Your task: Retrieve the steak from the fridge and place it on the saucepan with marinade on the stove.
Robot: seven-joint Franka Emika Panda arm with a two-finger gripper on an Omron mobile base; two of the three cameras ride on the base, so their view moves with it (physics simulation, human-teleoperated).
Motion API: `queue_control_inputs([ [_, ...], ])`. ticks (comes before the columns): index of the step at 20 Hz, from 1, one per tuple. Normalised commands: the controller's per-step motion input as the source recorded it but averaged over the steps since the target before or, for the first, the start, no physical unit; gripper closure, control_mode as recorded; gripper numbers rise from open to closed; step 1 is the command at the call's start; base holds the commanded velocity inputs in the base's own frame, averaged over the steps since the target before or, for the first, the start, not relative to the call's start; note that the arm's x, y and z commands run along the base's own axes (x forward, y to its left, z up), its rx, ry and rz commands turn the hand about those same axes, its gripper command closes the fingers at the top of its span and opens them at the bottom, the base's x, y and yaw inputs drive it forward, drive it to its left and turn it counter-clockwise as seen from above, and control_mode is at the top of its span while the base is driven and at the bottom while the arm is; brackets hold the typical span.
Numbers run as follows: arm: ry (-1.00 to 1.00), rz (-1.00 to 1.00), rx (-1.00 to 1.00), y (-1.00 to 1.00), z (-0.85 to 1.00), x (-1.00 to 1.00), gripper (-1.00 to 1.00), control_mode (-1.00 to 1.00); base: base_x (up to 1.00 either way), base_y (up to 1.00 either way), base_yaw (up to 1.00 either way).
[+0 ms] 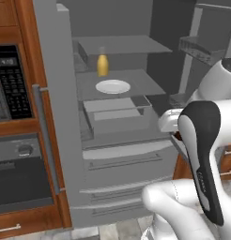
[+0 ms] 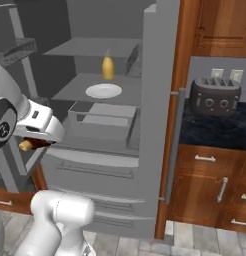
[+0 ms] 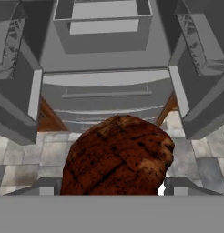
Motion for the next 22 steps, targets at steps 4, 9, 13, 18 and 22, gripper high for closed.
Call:
queue_control_inputs([
  [4, 0.00, 0.00, 0.00, 0.00, 0.00, 0.00, 1.00, 1.00, -1.00, -0.19, 0.00],
  [9, 0.00, 0.00, 0.00, 0.00, 0.00, 0.00, 1.00, 1.00, -1.00, -0.28, 0.00],
  [13, 0.00, 0.00, 0.00, 0.00, 0.00, 0.00, 1.00, 1.00, -1.00, -0.30, 0.04],
  [18, 0.00, 0.00, 0.00, 0.00, 0.00, 0.00, 1.00, 1.00, -0.79, 0.00, 0.43],
  [22, 0.00, 0.00, 0.00, 0.00, 0.00, 0.00, 1.00, 1.00, -0.21, 0.02, 0.97],
])
